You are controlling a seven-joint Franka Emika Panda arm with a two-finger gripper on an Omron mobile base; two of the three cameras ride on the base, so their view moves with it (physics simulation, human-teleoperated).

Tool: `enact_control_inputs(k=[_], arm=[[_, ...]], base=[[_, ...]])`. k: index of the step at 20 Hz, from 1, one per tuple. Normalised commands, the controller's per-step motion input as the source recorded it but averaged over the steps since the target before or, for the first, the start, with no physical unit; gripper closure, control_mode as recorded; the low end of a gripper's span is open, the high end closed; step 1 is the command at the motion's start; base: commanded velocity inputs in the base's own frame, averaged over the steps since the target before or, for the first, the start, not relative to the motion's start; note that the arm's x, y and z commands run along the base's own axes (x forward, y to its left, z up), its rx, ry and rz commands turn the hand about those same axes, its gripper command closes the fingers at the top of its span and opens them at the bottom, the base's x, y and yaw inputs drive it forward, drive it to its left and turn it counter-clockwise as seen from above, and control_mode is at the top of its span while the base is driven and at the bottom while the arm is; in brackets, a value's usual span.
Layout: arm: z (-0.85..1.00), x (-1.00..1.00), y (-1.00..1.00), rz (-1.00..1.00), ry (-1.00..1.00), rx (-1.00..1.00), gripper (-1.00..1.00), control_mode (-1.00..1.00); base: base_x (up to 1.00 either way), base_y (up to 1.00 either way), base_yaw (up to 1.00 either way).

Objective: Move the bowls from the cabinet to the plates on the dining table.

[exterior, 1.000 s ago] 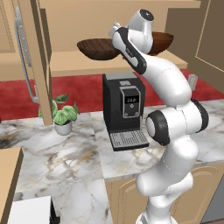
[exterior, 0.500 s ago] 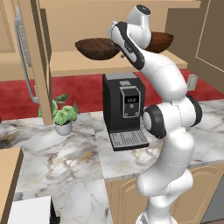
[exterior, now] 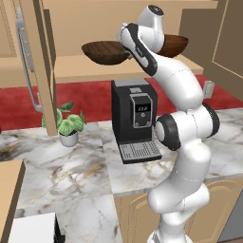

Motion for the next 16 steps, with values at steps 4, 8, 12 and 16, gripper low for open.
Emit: enact_control_inputs(k=[4,8,12,16], arm=[[0.0,-0.03,0.0,0.0,0.0,0.0,1.0,-1.0],[0.14,-0.51,0.0,0.0,-0.02,0.0,1.0,-1.0],[0.16,-0.8,0.0,0.0,-0.01,0.0,1.0,-1.0],[0.05,-0.89,0.0,0.0,0.0,0.0,1.0,-1.0]], base=[[0.0,0.0,0.0],[0.0,0.0,0.0],[0.0,0.0,0.0],[0.0,0.0,0.0]])
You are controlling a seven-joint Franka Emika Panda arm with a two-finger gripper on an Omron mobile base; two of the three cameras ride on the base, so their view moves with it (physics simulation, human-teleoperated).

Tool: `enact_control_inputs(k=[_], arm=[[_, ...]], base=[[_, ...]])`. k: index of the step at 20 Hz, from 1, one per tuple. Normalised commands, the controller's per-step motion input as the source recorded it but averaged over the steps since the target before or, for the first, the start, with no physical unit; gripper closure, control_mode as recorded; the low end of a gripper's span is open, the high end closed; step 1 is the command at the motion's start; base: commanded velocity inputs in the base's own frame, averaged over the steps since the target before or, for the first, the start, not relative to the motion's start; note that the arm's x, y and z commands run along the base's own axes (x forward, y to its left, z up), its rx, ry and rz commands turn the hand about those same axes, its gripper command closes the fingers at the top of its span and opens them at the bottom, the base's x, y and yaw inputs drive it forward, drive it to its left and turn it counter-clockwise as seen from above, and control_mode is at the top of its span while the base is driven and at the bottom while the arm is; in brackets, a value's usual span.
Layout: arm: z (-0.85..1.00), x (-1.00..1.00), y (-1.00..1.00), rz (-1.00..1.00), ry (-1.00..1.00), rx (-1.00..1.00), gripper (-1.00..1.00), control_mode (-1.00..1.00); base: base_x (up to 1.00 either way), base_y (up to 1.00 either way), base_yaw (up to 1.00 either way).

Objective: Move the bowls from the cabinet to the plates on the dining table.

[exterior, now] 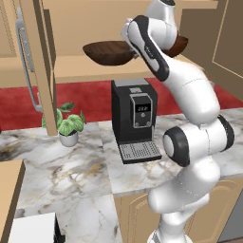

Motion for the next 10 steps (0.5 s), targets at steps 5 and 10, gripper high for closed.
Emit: enact_control_inputs(k=[5,10], arm=[[0.0,-1.0,-0.04,0.0,0.0,0.0,1.0,-1.0],[0.0,-1.0,-0.18,0.0,0.0,0.0,1.0,-1.0]], base=[[0.0,0.0,0.0],[0.0,0.0,0.0]])
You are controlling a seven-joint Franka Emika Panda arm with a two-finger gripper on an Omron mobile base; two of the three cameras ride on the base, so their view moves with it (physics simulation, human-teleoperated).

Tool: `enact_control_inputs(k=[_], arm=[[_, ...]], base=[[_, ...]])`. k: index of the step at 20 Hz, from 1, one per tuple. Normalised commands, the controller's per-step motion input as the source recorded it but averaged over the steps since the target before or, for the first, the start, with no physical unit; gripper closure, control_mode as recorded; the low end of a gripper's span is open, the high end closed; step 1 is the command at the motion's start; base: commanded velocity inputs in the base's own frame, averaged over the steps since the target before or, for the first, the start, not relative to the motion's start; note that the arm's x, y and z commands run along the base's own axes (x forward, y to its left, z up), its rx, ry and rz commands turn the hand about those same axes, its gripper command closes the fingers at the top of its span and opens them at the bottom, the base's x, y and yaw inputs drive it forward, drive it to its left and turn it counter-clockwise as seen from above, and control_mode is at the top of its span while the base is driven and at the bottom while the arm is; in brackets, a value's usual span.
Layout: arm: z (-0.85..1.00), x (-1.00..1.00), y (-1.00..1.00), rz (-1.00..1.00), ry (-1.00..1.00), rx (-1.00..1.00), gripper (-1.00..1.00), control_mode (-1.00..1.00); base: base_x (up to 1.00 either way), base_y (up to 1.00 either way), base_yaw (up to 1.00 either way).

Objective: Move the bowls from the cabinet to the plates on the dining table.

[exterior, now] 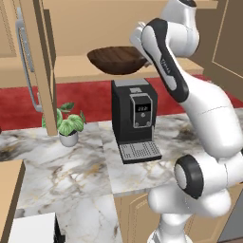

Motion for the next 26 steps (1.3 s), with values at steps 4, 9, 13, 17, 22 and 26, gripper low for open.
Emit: enact_control_inputs(k=[4,9,13,17,22,26], arm=[[0.0,-1.0,-0.26,0.0,-0.02,0.0,1.0,-1.0],[0.0,-1.0,-0.25,0.0,-0.02,0.0,1.0,-1.0],[0.0,-1.0,-0.15,0.0,-0.02,0.0,1.0,-1.0],[-0.01,-1.0,-0.16,0.0,-0.02,0.0,1.0,-1.0],[-0.05,-1.0,-0.17,0.0,0.0,0.0,1.0,-1.0],[-0.11,-0.86,-0.19,0.0,0.0,0.0,1.0,-1.0]], base=[[0.0,0.0,0.0],[0.0,0.0,0.0],[0.0,0.0,0.0],[0.0,0.0,0.0],[0.0,0.0,0.0],[0.0,0.0,0.0]])
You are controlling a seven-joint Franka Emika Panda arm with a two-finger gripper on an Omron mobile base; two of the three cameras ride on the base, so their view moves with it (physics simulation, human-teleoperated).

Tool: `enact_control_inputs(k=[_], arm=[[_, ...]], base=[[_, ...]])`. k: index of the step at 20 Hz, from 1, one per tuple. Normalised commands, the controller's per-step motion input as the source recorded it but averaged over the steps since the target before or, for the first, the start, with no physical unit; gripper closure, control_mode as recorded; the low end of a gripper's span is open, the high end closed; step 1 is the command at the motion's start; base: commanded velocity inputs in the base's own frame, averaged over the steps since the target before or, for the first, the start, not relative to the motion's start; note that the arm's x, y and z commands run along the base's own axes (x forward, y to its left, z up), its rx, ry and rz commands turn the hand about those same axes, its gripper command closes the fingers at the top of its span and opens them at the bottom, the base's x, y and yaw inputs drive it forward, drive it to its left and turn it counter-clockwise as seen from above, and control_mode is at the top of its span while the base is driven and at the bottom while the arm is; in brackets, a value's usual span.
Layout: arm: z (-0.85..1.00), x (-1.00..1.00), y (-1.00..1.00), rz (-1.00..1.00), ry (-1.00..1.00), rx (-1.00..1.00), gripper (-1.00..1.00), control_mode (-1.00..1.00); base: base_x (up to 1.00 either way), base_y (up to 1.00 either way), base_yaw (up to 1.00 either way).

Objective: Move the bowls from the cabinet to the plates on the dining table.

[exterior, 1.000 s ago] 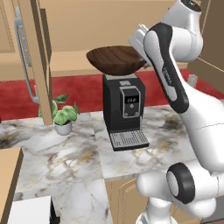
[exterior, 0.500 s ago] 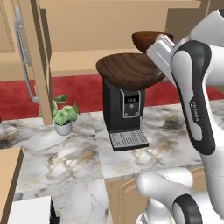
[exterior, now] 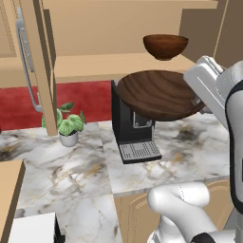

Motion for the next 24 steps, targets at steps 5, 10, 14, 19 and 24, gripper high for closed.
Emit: enact_control_inputs(k=[5,10,14,19,24], arm=[[-0.04,-0.19,-0.05,0.0,0.0,0.0,1.0,-1.0],[0.0,0.0,0.0,0.0,0.0,0.0,1.0,-1.0],[0.0,0.0,0.0,0.0,0.0,0.0,1.0,-1.0],[0.0,0.0,0.0,0.0,0.0,0.0,1.0,-1.0],[0.0,0.0,0.0,0.0,0.0,0.0,1.0,-1.0]], base=[[0.0,0.0,0.0],[0.0,0.0,0.0],[0.0,0.0,0.0],[0.0,0.0,0.0],[0.0,0.0,0.0]])
